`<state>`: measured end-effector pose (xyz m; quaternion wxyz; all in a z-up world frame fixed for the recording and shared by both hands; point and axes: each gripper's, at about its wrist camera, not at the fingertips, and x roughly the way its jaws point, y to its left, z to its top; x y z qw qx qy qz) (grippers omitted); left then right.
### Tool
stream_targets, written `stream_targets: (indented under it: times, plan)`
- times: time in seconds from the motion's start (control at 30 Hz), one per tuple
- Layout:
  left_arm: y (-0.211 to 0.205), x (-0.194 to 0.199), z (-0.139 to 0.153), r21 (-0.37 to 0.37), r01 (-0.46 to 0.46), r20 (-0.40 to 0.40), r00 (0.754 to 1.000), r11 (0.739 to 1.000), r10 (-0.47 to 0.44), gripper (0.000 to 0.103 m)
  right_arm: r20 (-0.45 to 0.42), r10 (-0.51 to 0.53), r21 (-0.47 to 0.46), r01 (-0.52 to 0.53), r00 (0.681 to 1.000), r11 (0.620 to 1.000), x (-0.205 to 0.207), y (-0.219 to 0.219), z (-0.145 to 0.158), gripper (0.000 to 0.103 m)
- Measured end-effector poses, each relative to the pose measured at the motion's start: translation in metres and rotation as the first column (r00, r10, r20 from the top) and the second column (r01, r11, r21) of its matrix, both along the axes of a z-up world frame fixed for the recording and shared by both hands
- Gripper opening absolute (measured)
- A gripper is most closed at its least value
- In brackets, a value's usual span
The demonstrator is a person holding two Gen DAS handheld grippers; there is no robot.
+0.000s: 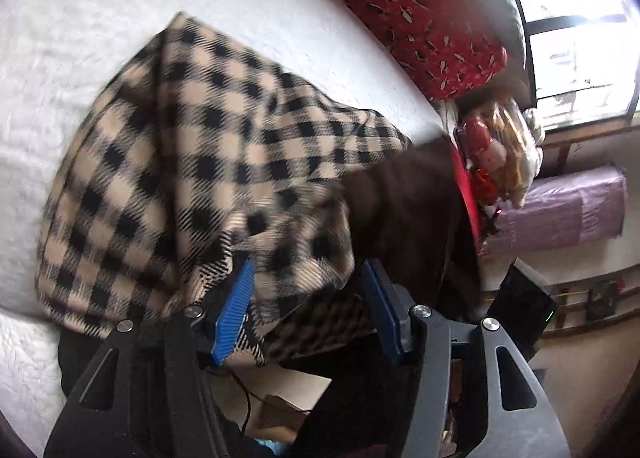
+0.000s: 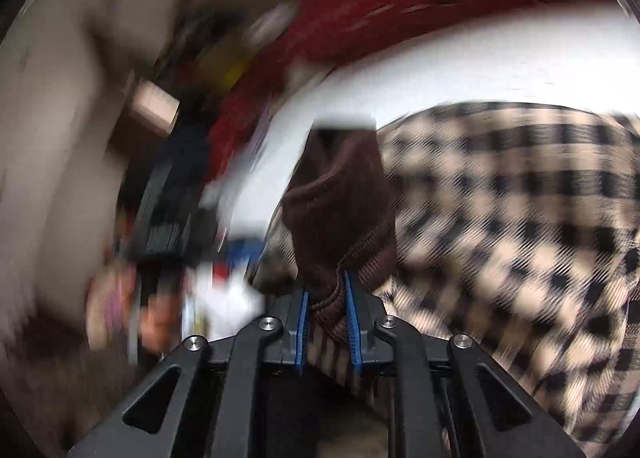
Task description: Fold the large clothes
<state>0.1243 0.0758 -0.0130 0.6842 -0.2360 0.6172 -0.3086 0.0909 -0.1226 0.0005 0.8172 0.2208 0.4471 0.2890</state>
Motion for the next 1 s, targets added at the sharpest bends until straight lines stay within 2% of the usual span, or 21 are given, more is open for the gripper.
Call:
stream_targets:
  times: [0.03,0.1,0.17,0.2,0.3,0.37,0.4,0.5,0.57,0.7,0.83,0.93,1.0]
  plan:
    - [0.007,-0.001,-0.001,-0.009,-0.014,-0.012,1.000,1.000,0.014,0.055,-0.019,0.054,-0.062,-0.055,0.998,0.997,-0.008,0.010,-0.002,0.020]
    - [0.023,-0.006,-0.004,-0.043,-0.048,-0.036,0.998,0.998,0.046,0.055,-0.110,0.107,-0.222,-0.129,0.988,0.966,-0.025,0.021,-0.019,0.021]
    - [0.038,-0.008,-0.007,-0.069,-0.077,-0.053,0.996,0.995,0.074,0.055,-0.194,0.087,-0.317,-0.146,0.977,0.937,-0.035,0.020,-0.037,0.022]
    - [0.045,-0.009,-0.007,-0.071,-0.091,-0.053,0.995,0.993,0.087,0.055,-0.228,0.062,-0.324,-0.136,0.972,0.936,-0.040,0.014,-0.045,0.022]
    - [0.054,-0.006,-0.001,-0.079,-0.117,-0.043,0.993,0.990,0.114,0.055,-0.237,-0.030,-0.239,-0.029,0.971,0.971,-0.051,-0.018,-0.042,0.027]
    - [0.062,-0.001,0.002,-0.072,-0.134,-0.025,0.991,0.988,0.132,0.055,-0.182,-0.123,-0.171,0.092,0.976,0.981,-0.054,-0.045,-0.028,0.048]
    - [0.065,0.002,0.001,-0.064,-0.142,-0.021,0.990,0.988,0.141,0.055,-0.157,-0.173,-0.138,0.152,0.972,0.979,-0.055,-0.059,-0.022,0.052]
    - [0.069,0.014,-0.001,-0.063,-0.179,-0.021,0.984,0.982,0.178,0.055,-0.121,-0.355,-0.058,0.350,0.927,0.935,-0.049,-0.104,-0.012,0.055]
    - [0.072,0.022,-0.006,-0.053,-0.195,-0.022,0.981,0.979,0.194,0.055,-0.124,-0.422,-0.053,0.419,0.898,0.907,-0.044,-0.118,-0.015,0.055]
    - [0.061,0.037,-0.026,0.008,-0.186,-0.073,0.980,0.983,0.186,0.055,-0.130,-0.480,-0.092,0.471,0.868,0.877,-0.021,-0.128,-0.028,0.055]
    - [0.043,0.041,-0.041,-0.005,-0.140,-0.127,0.982,0.990,0.138,0.055,-0.163,-0.489,-0.146,0.470,0.857,0.871,-0.015,-0.128,-0.045,0.055]
    - [0.019,0.035,-0.040,-0.018,-0.059,-0.115,0.992,0.998,0.057,0.055,-0.189,-0.437,-0.104,0.425,0.879,0.899,-0.016,-0.116,-0.055,0.055]
    - [0.006,0.030,-0.033,0.047,-0.016,-0.039,0.999,0.999,0.018,0.055,-0.161,-0.391,-0.092,0.381,0.906,0.920,-0.018,-0.107,-0.053,0.055]
